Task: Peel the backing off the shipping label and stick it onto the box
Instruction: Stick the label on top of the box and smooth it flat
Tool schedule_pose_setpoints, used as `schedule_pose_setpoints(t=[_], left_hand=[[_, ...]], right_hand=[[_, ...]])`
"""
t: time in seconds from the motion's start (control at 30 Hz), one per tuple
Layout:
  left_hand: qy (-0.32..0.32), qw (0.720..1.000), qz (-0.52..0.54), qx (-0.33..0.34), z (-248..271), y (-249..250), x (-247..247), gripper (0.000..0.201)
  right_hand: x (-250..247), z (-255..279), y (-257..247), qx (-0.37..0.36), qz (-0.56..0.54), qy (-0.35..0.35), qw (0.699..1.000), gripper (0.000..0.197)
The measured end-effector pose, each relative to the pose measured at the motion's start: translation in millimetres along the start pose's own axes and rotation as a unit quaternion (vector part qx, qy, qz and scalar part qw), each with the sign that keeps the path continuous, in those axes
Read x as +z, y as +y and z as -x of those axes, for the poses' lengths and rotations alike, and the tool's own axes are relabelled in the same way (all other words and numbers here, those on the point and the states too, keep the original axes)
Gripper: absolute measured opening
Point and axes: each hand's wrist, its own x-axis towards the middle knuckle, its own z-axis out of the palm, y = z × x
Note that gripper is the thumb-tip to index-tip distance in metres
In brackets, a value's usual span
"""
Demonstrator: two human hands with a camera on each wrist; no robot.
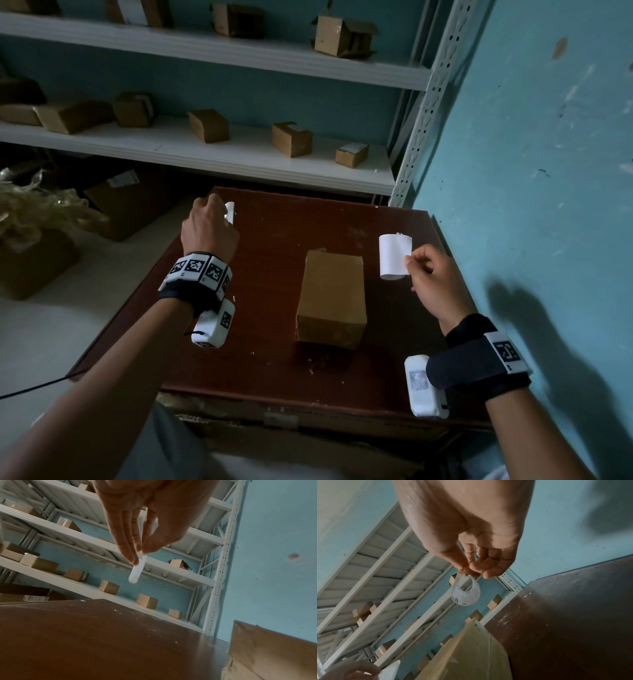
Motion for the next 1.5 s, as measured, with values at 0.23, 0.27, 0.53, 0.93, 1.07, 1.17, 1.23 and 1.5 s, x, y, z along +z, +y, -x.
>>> schedule_pose_setpoints(t=[0.23, 0.27, 0.53, 0.93, 1.07, 1.17, 1.23, 1.5], left_hand=[[-0.018, 1.0, -0.011, 0.003, -3, -2, 6, 0.022], [-0.022, 1.0, -0.012, 0.001, -4, -2, 7, 0.023], [-0.023, 1.0, -0.002, 0.001, -5, 0, 15, 0.024], [-0.012, 0.998, -0.009, 0.053, -1, 20, 20, 0.025], [-0.002, 0.992, 0.031, 0.122, 8, 33, 27, 0.019], [0.005, 0.978, 0.068, 0.195, 20, 45, 36, 0.012], [0.014, 0.964, 0.097, 0.247, 32, 55, 39, 0.01], [0.005, 0.881, 0.062, 0.469, 60, 74, 43, 0.034]], right_hand=[[5, 0, -7, -0.003, -0.019, -0.002, 1.0, 0.01], [6, 1, -9, -0.004, -0.022, -0.004, 1.0, 0.01], [11, 0, -16, -0.005, -0.033, -0.009, 0.999, 0.011], [32, -5, -33, -0.021, -0.042, -0.01, 0.999, 0.014], [42, -8, -38, -0.023, -0.048, -0.01, 0.999, 0.013], [50, -10, -41, -0.024, -0.056, -0.015, 0.998, 0.014], [54, -12, -43, -0.029, -0.058, -0.02, 0.998, 0.014], [68, -15, -45, -0.006, -0.135, -0.014, 0.991, 0.012]])
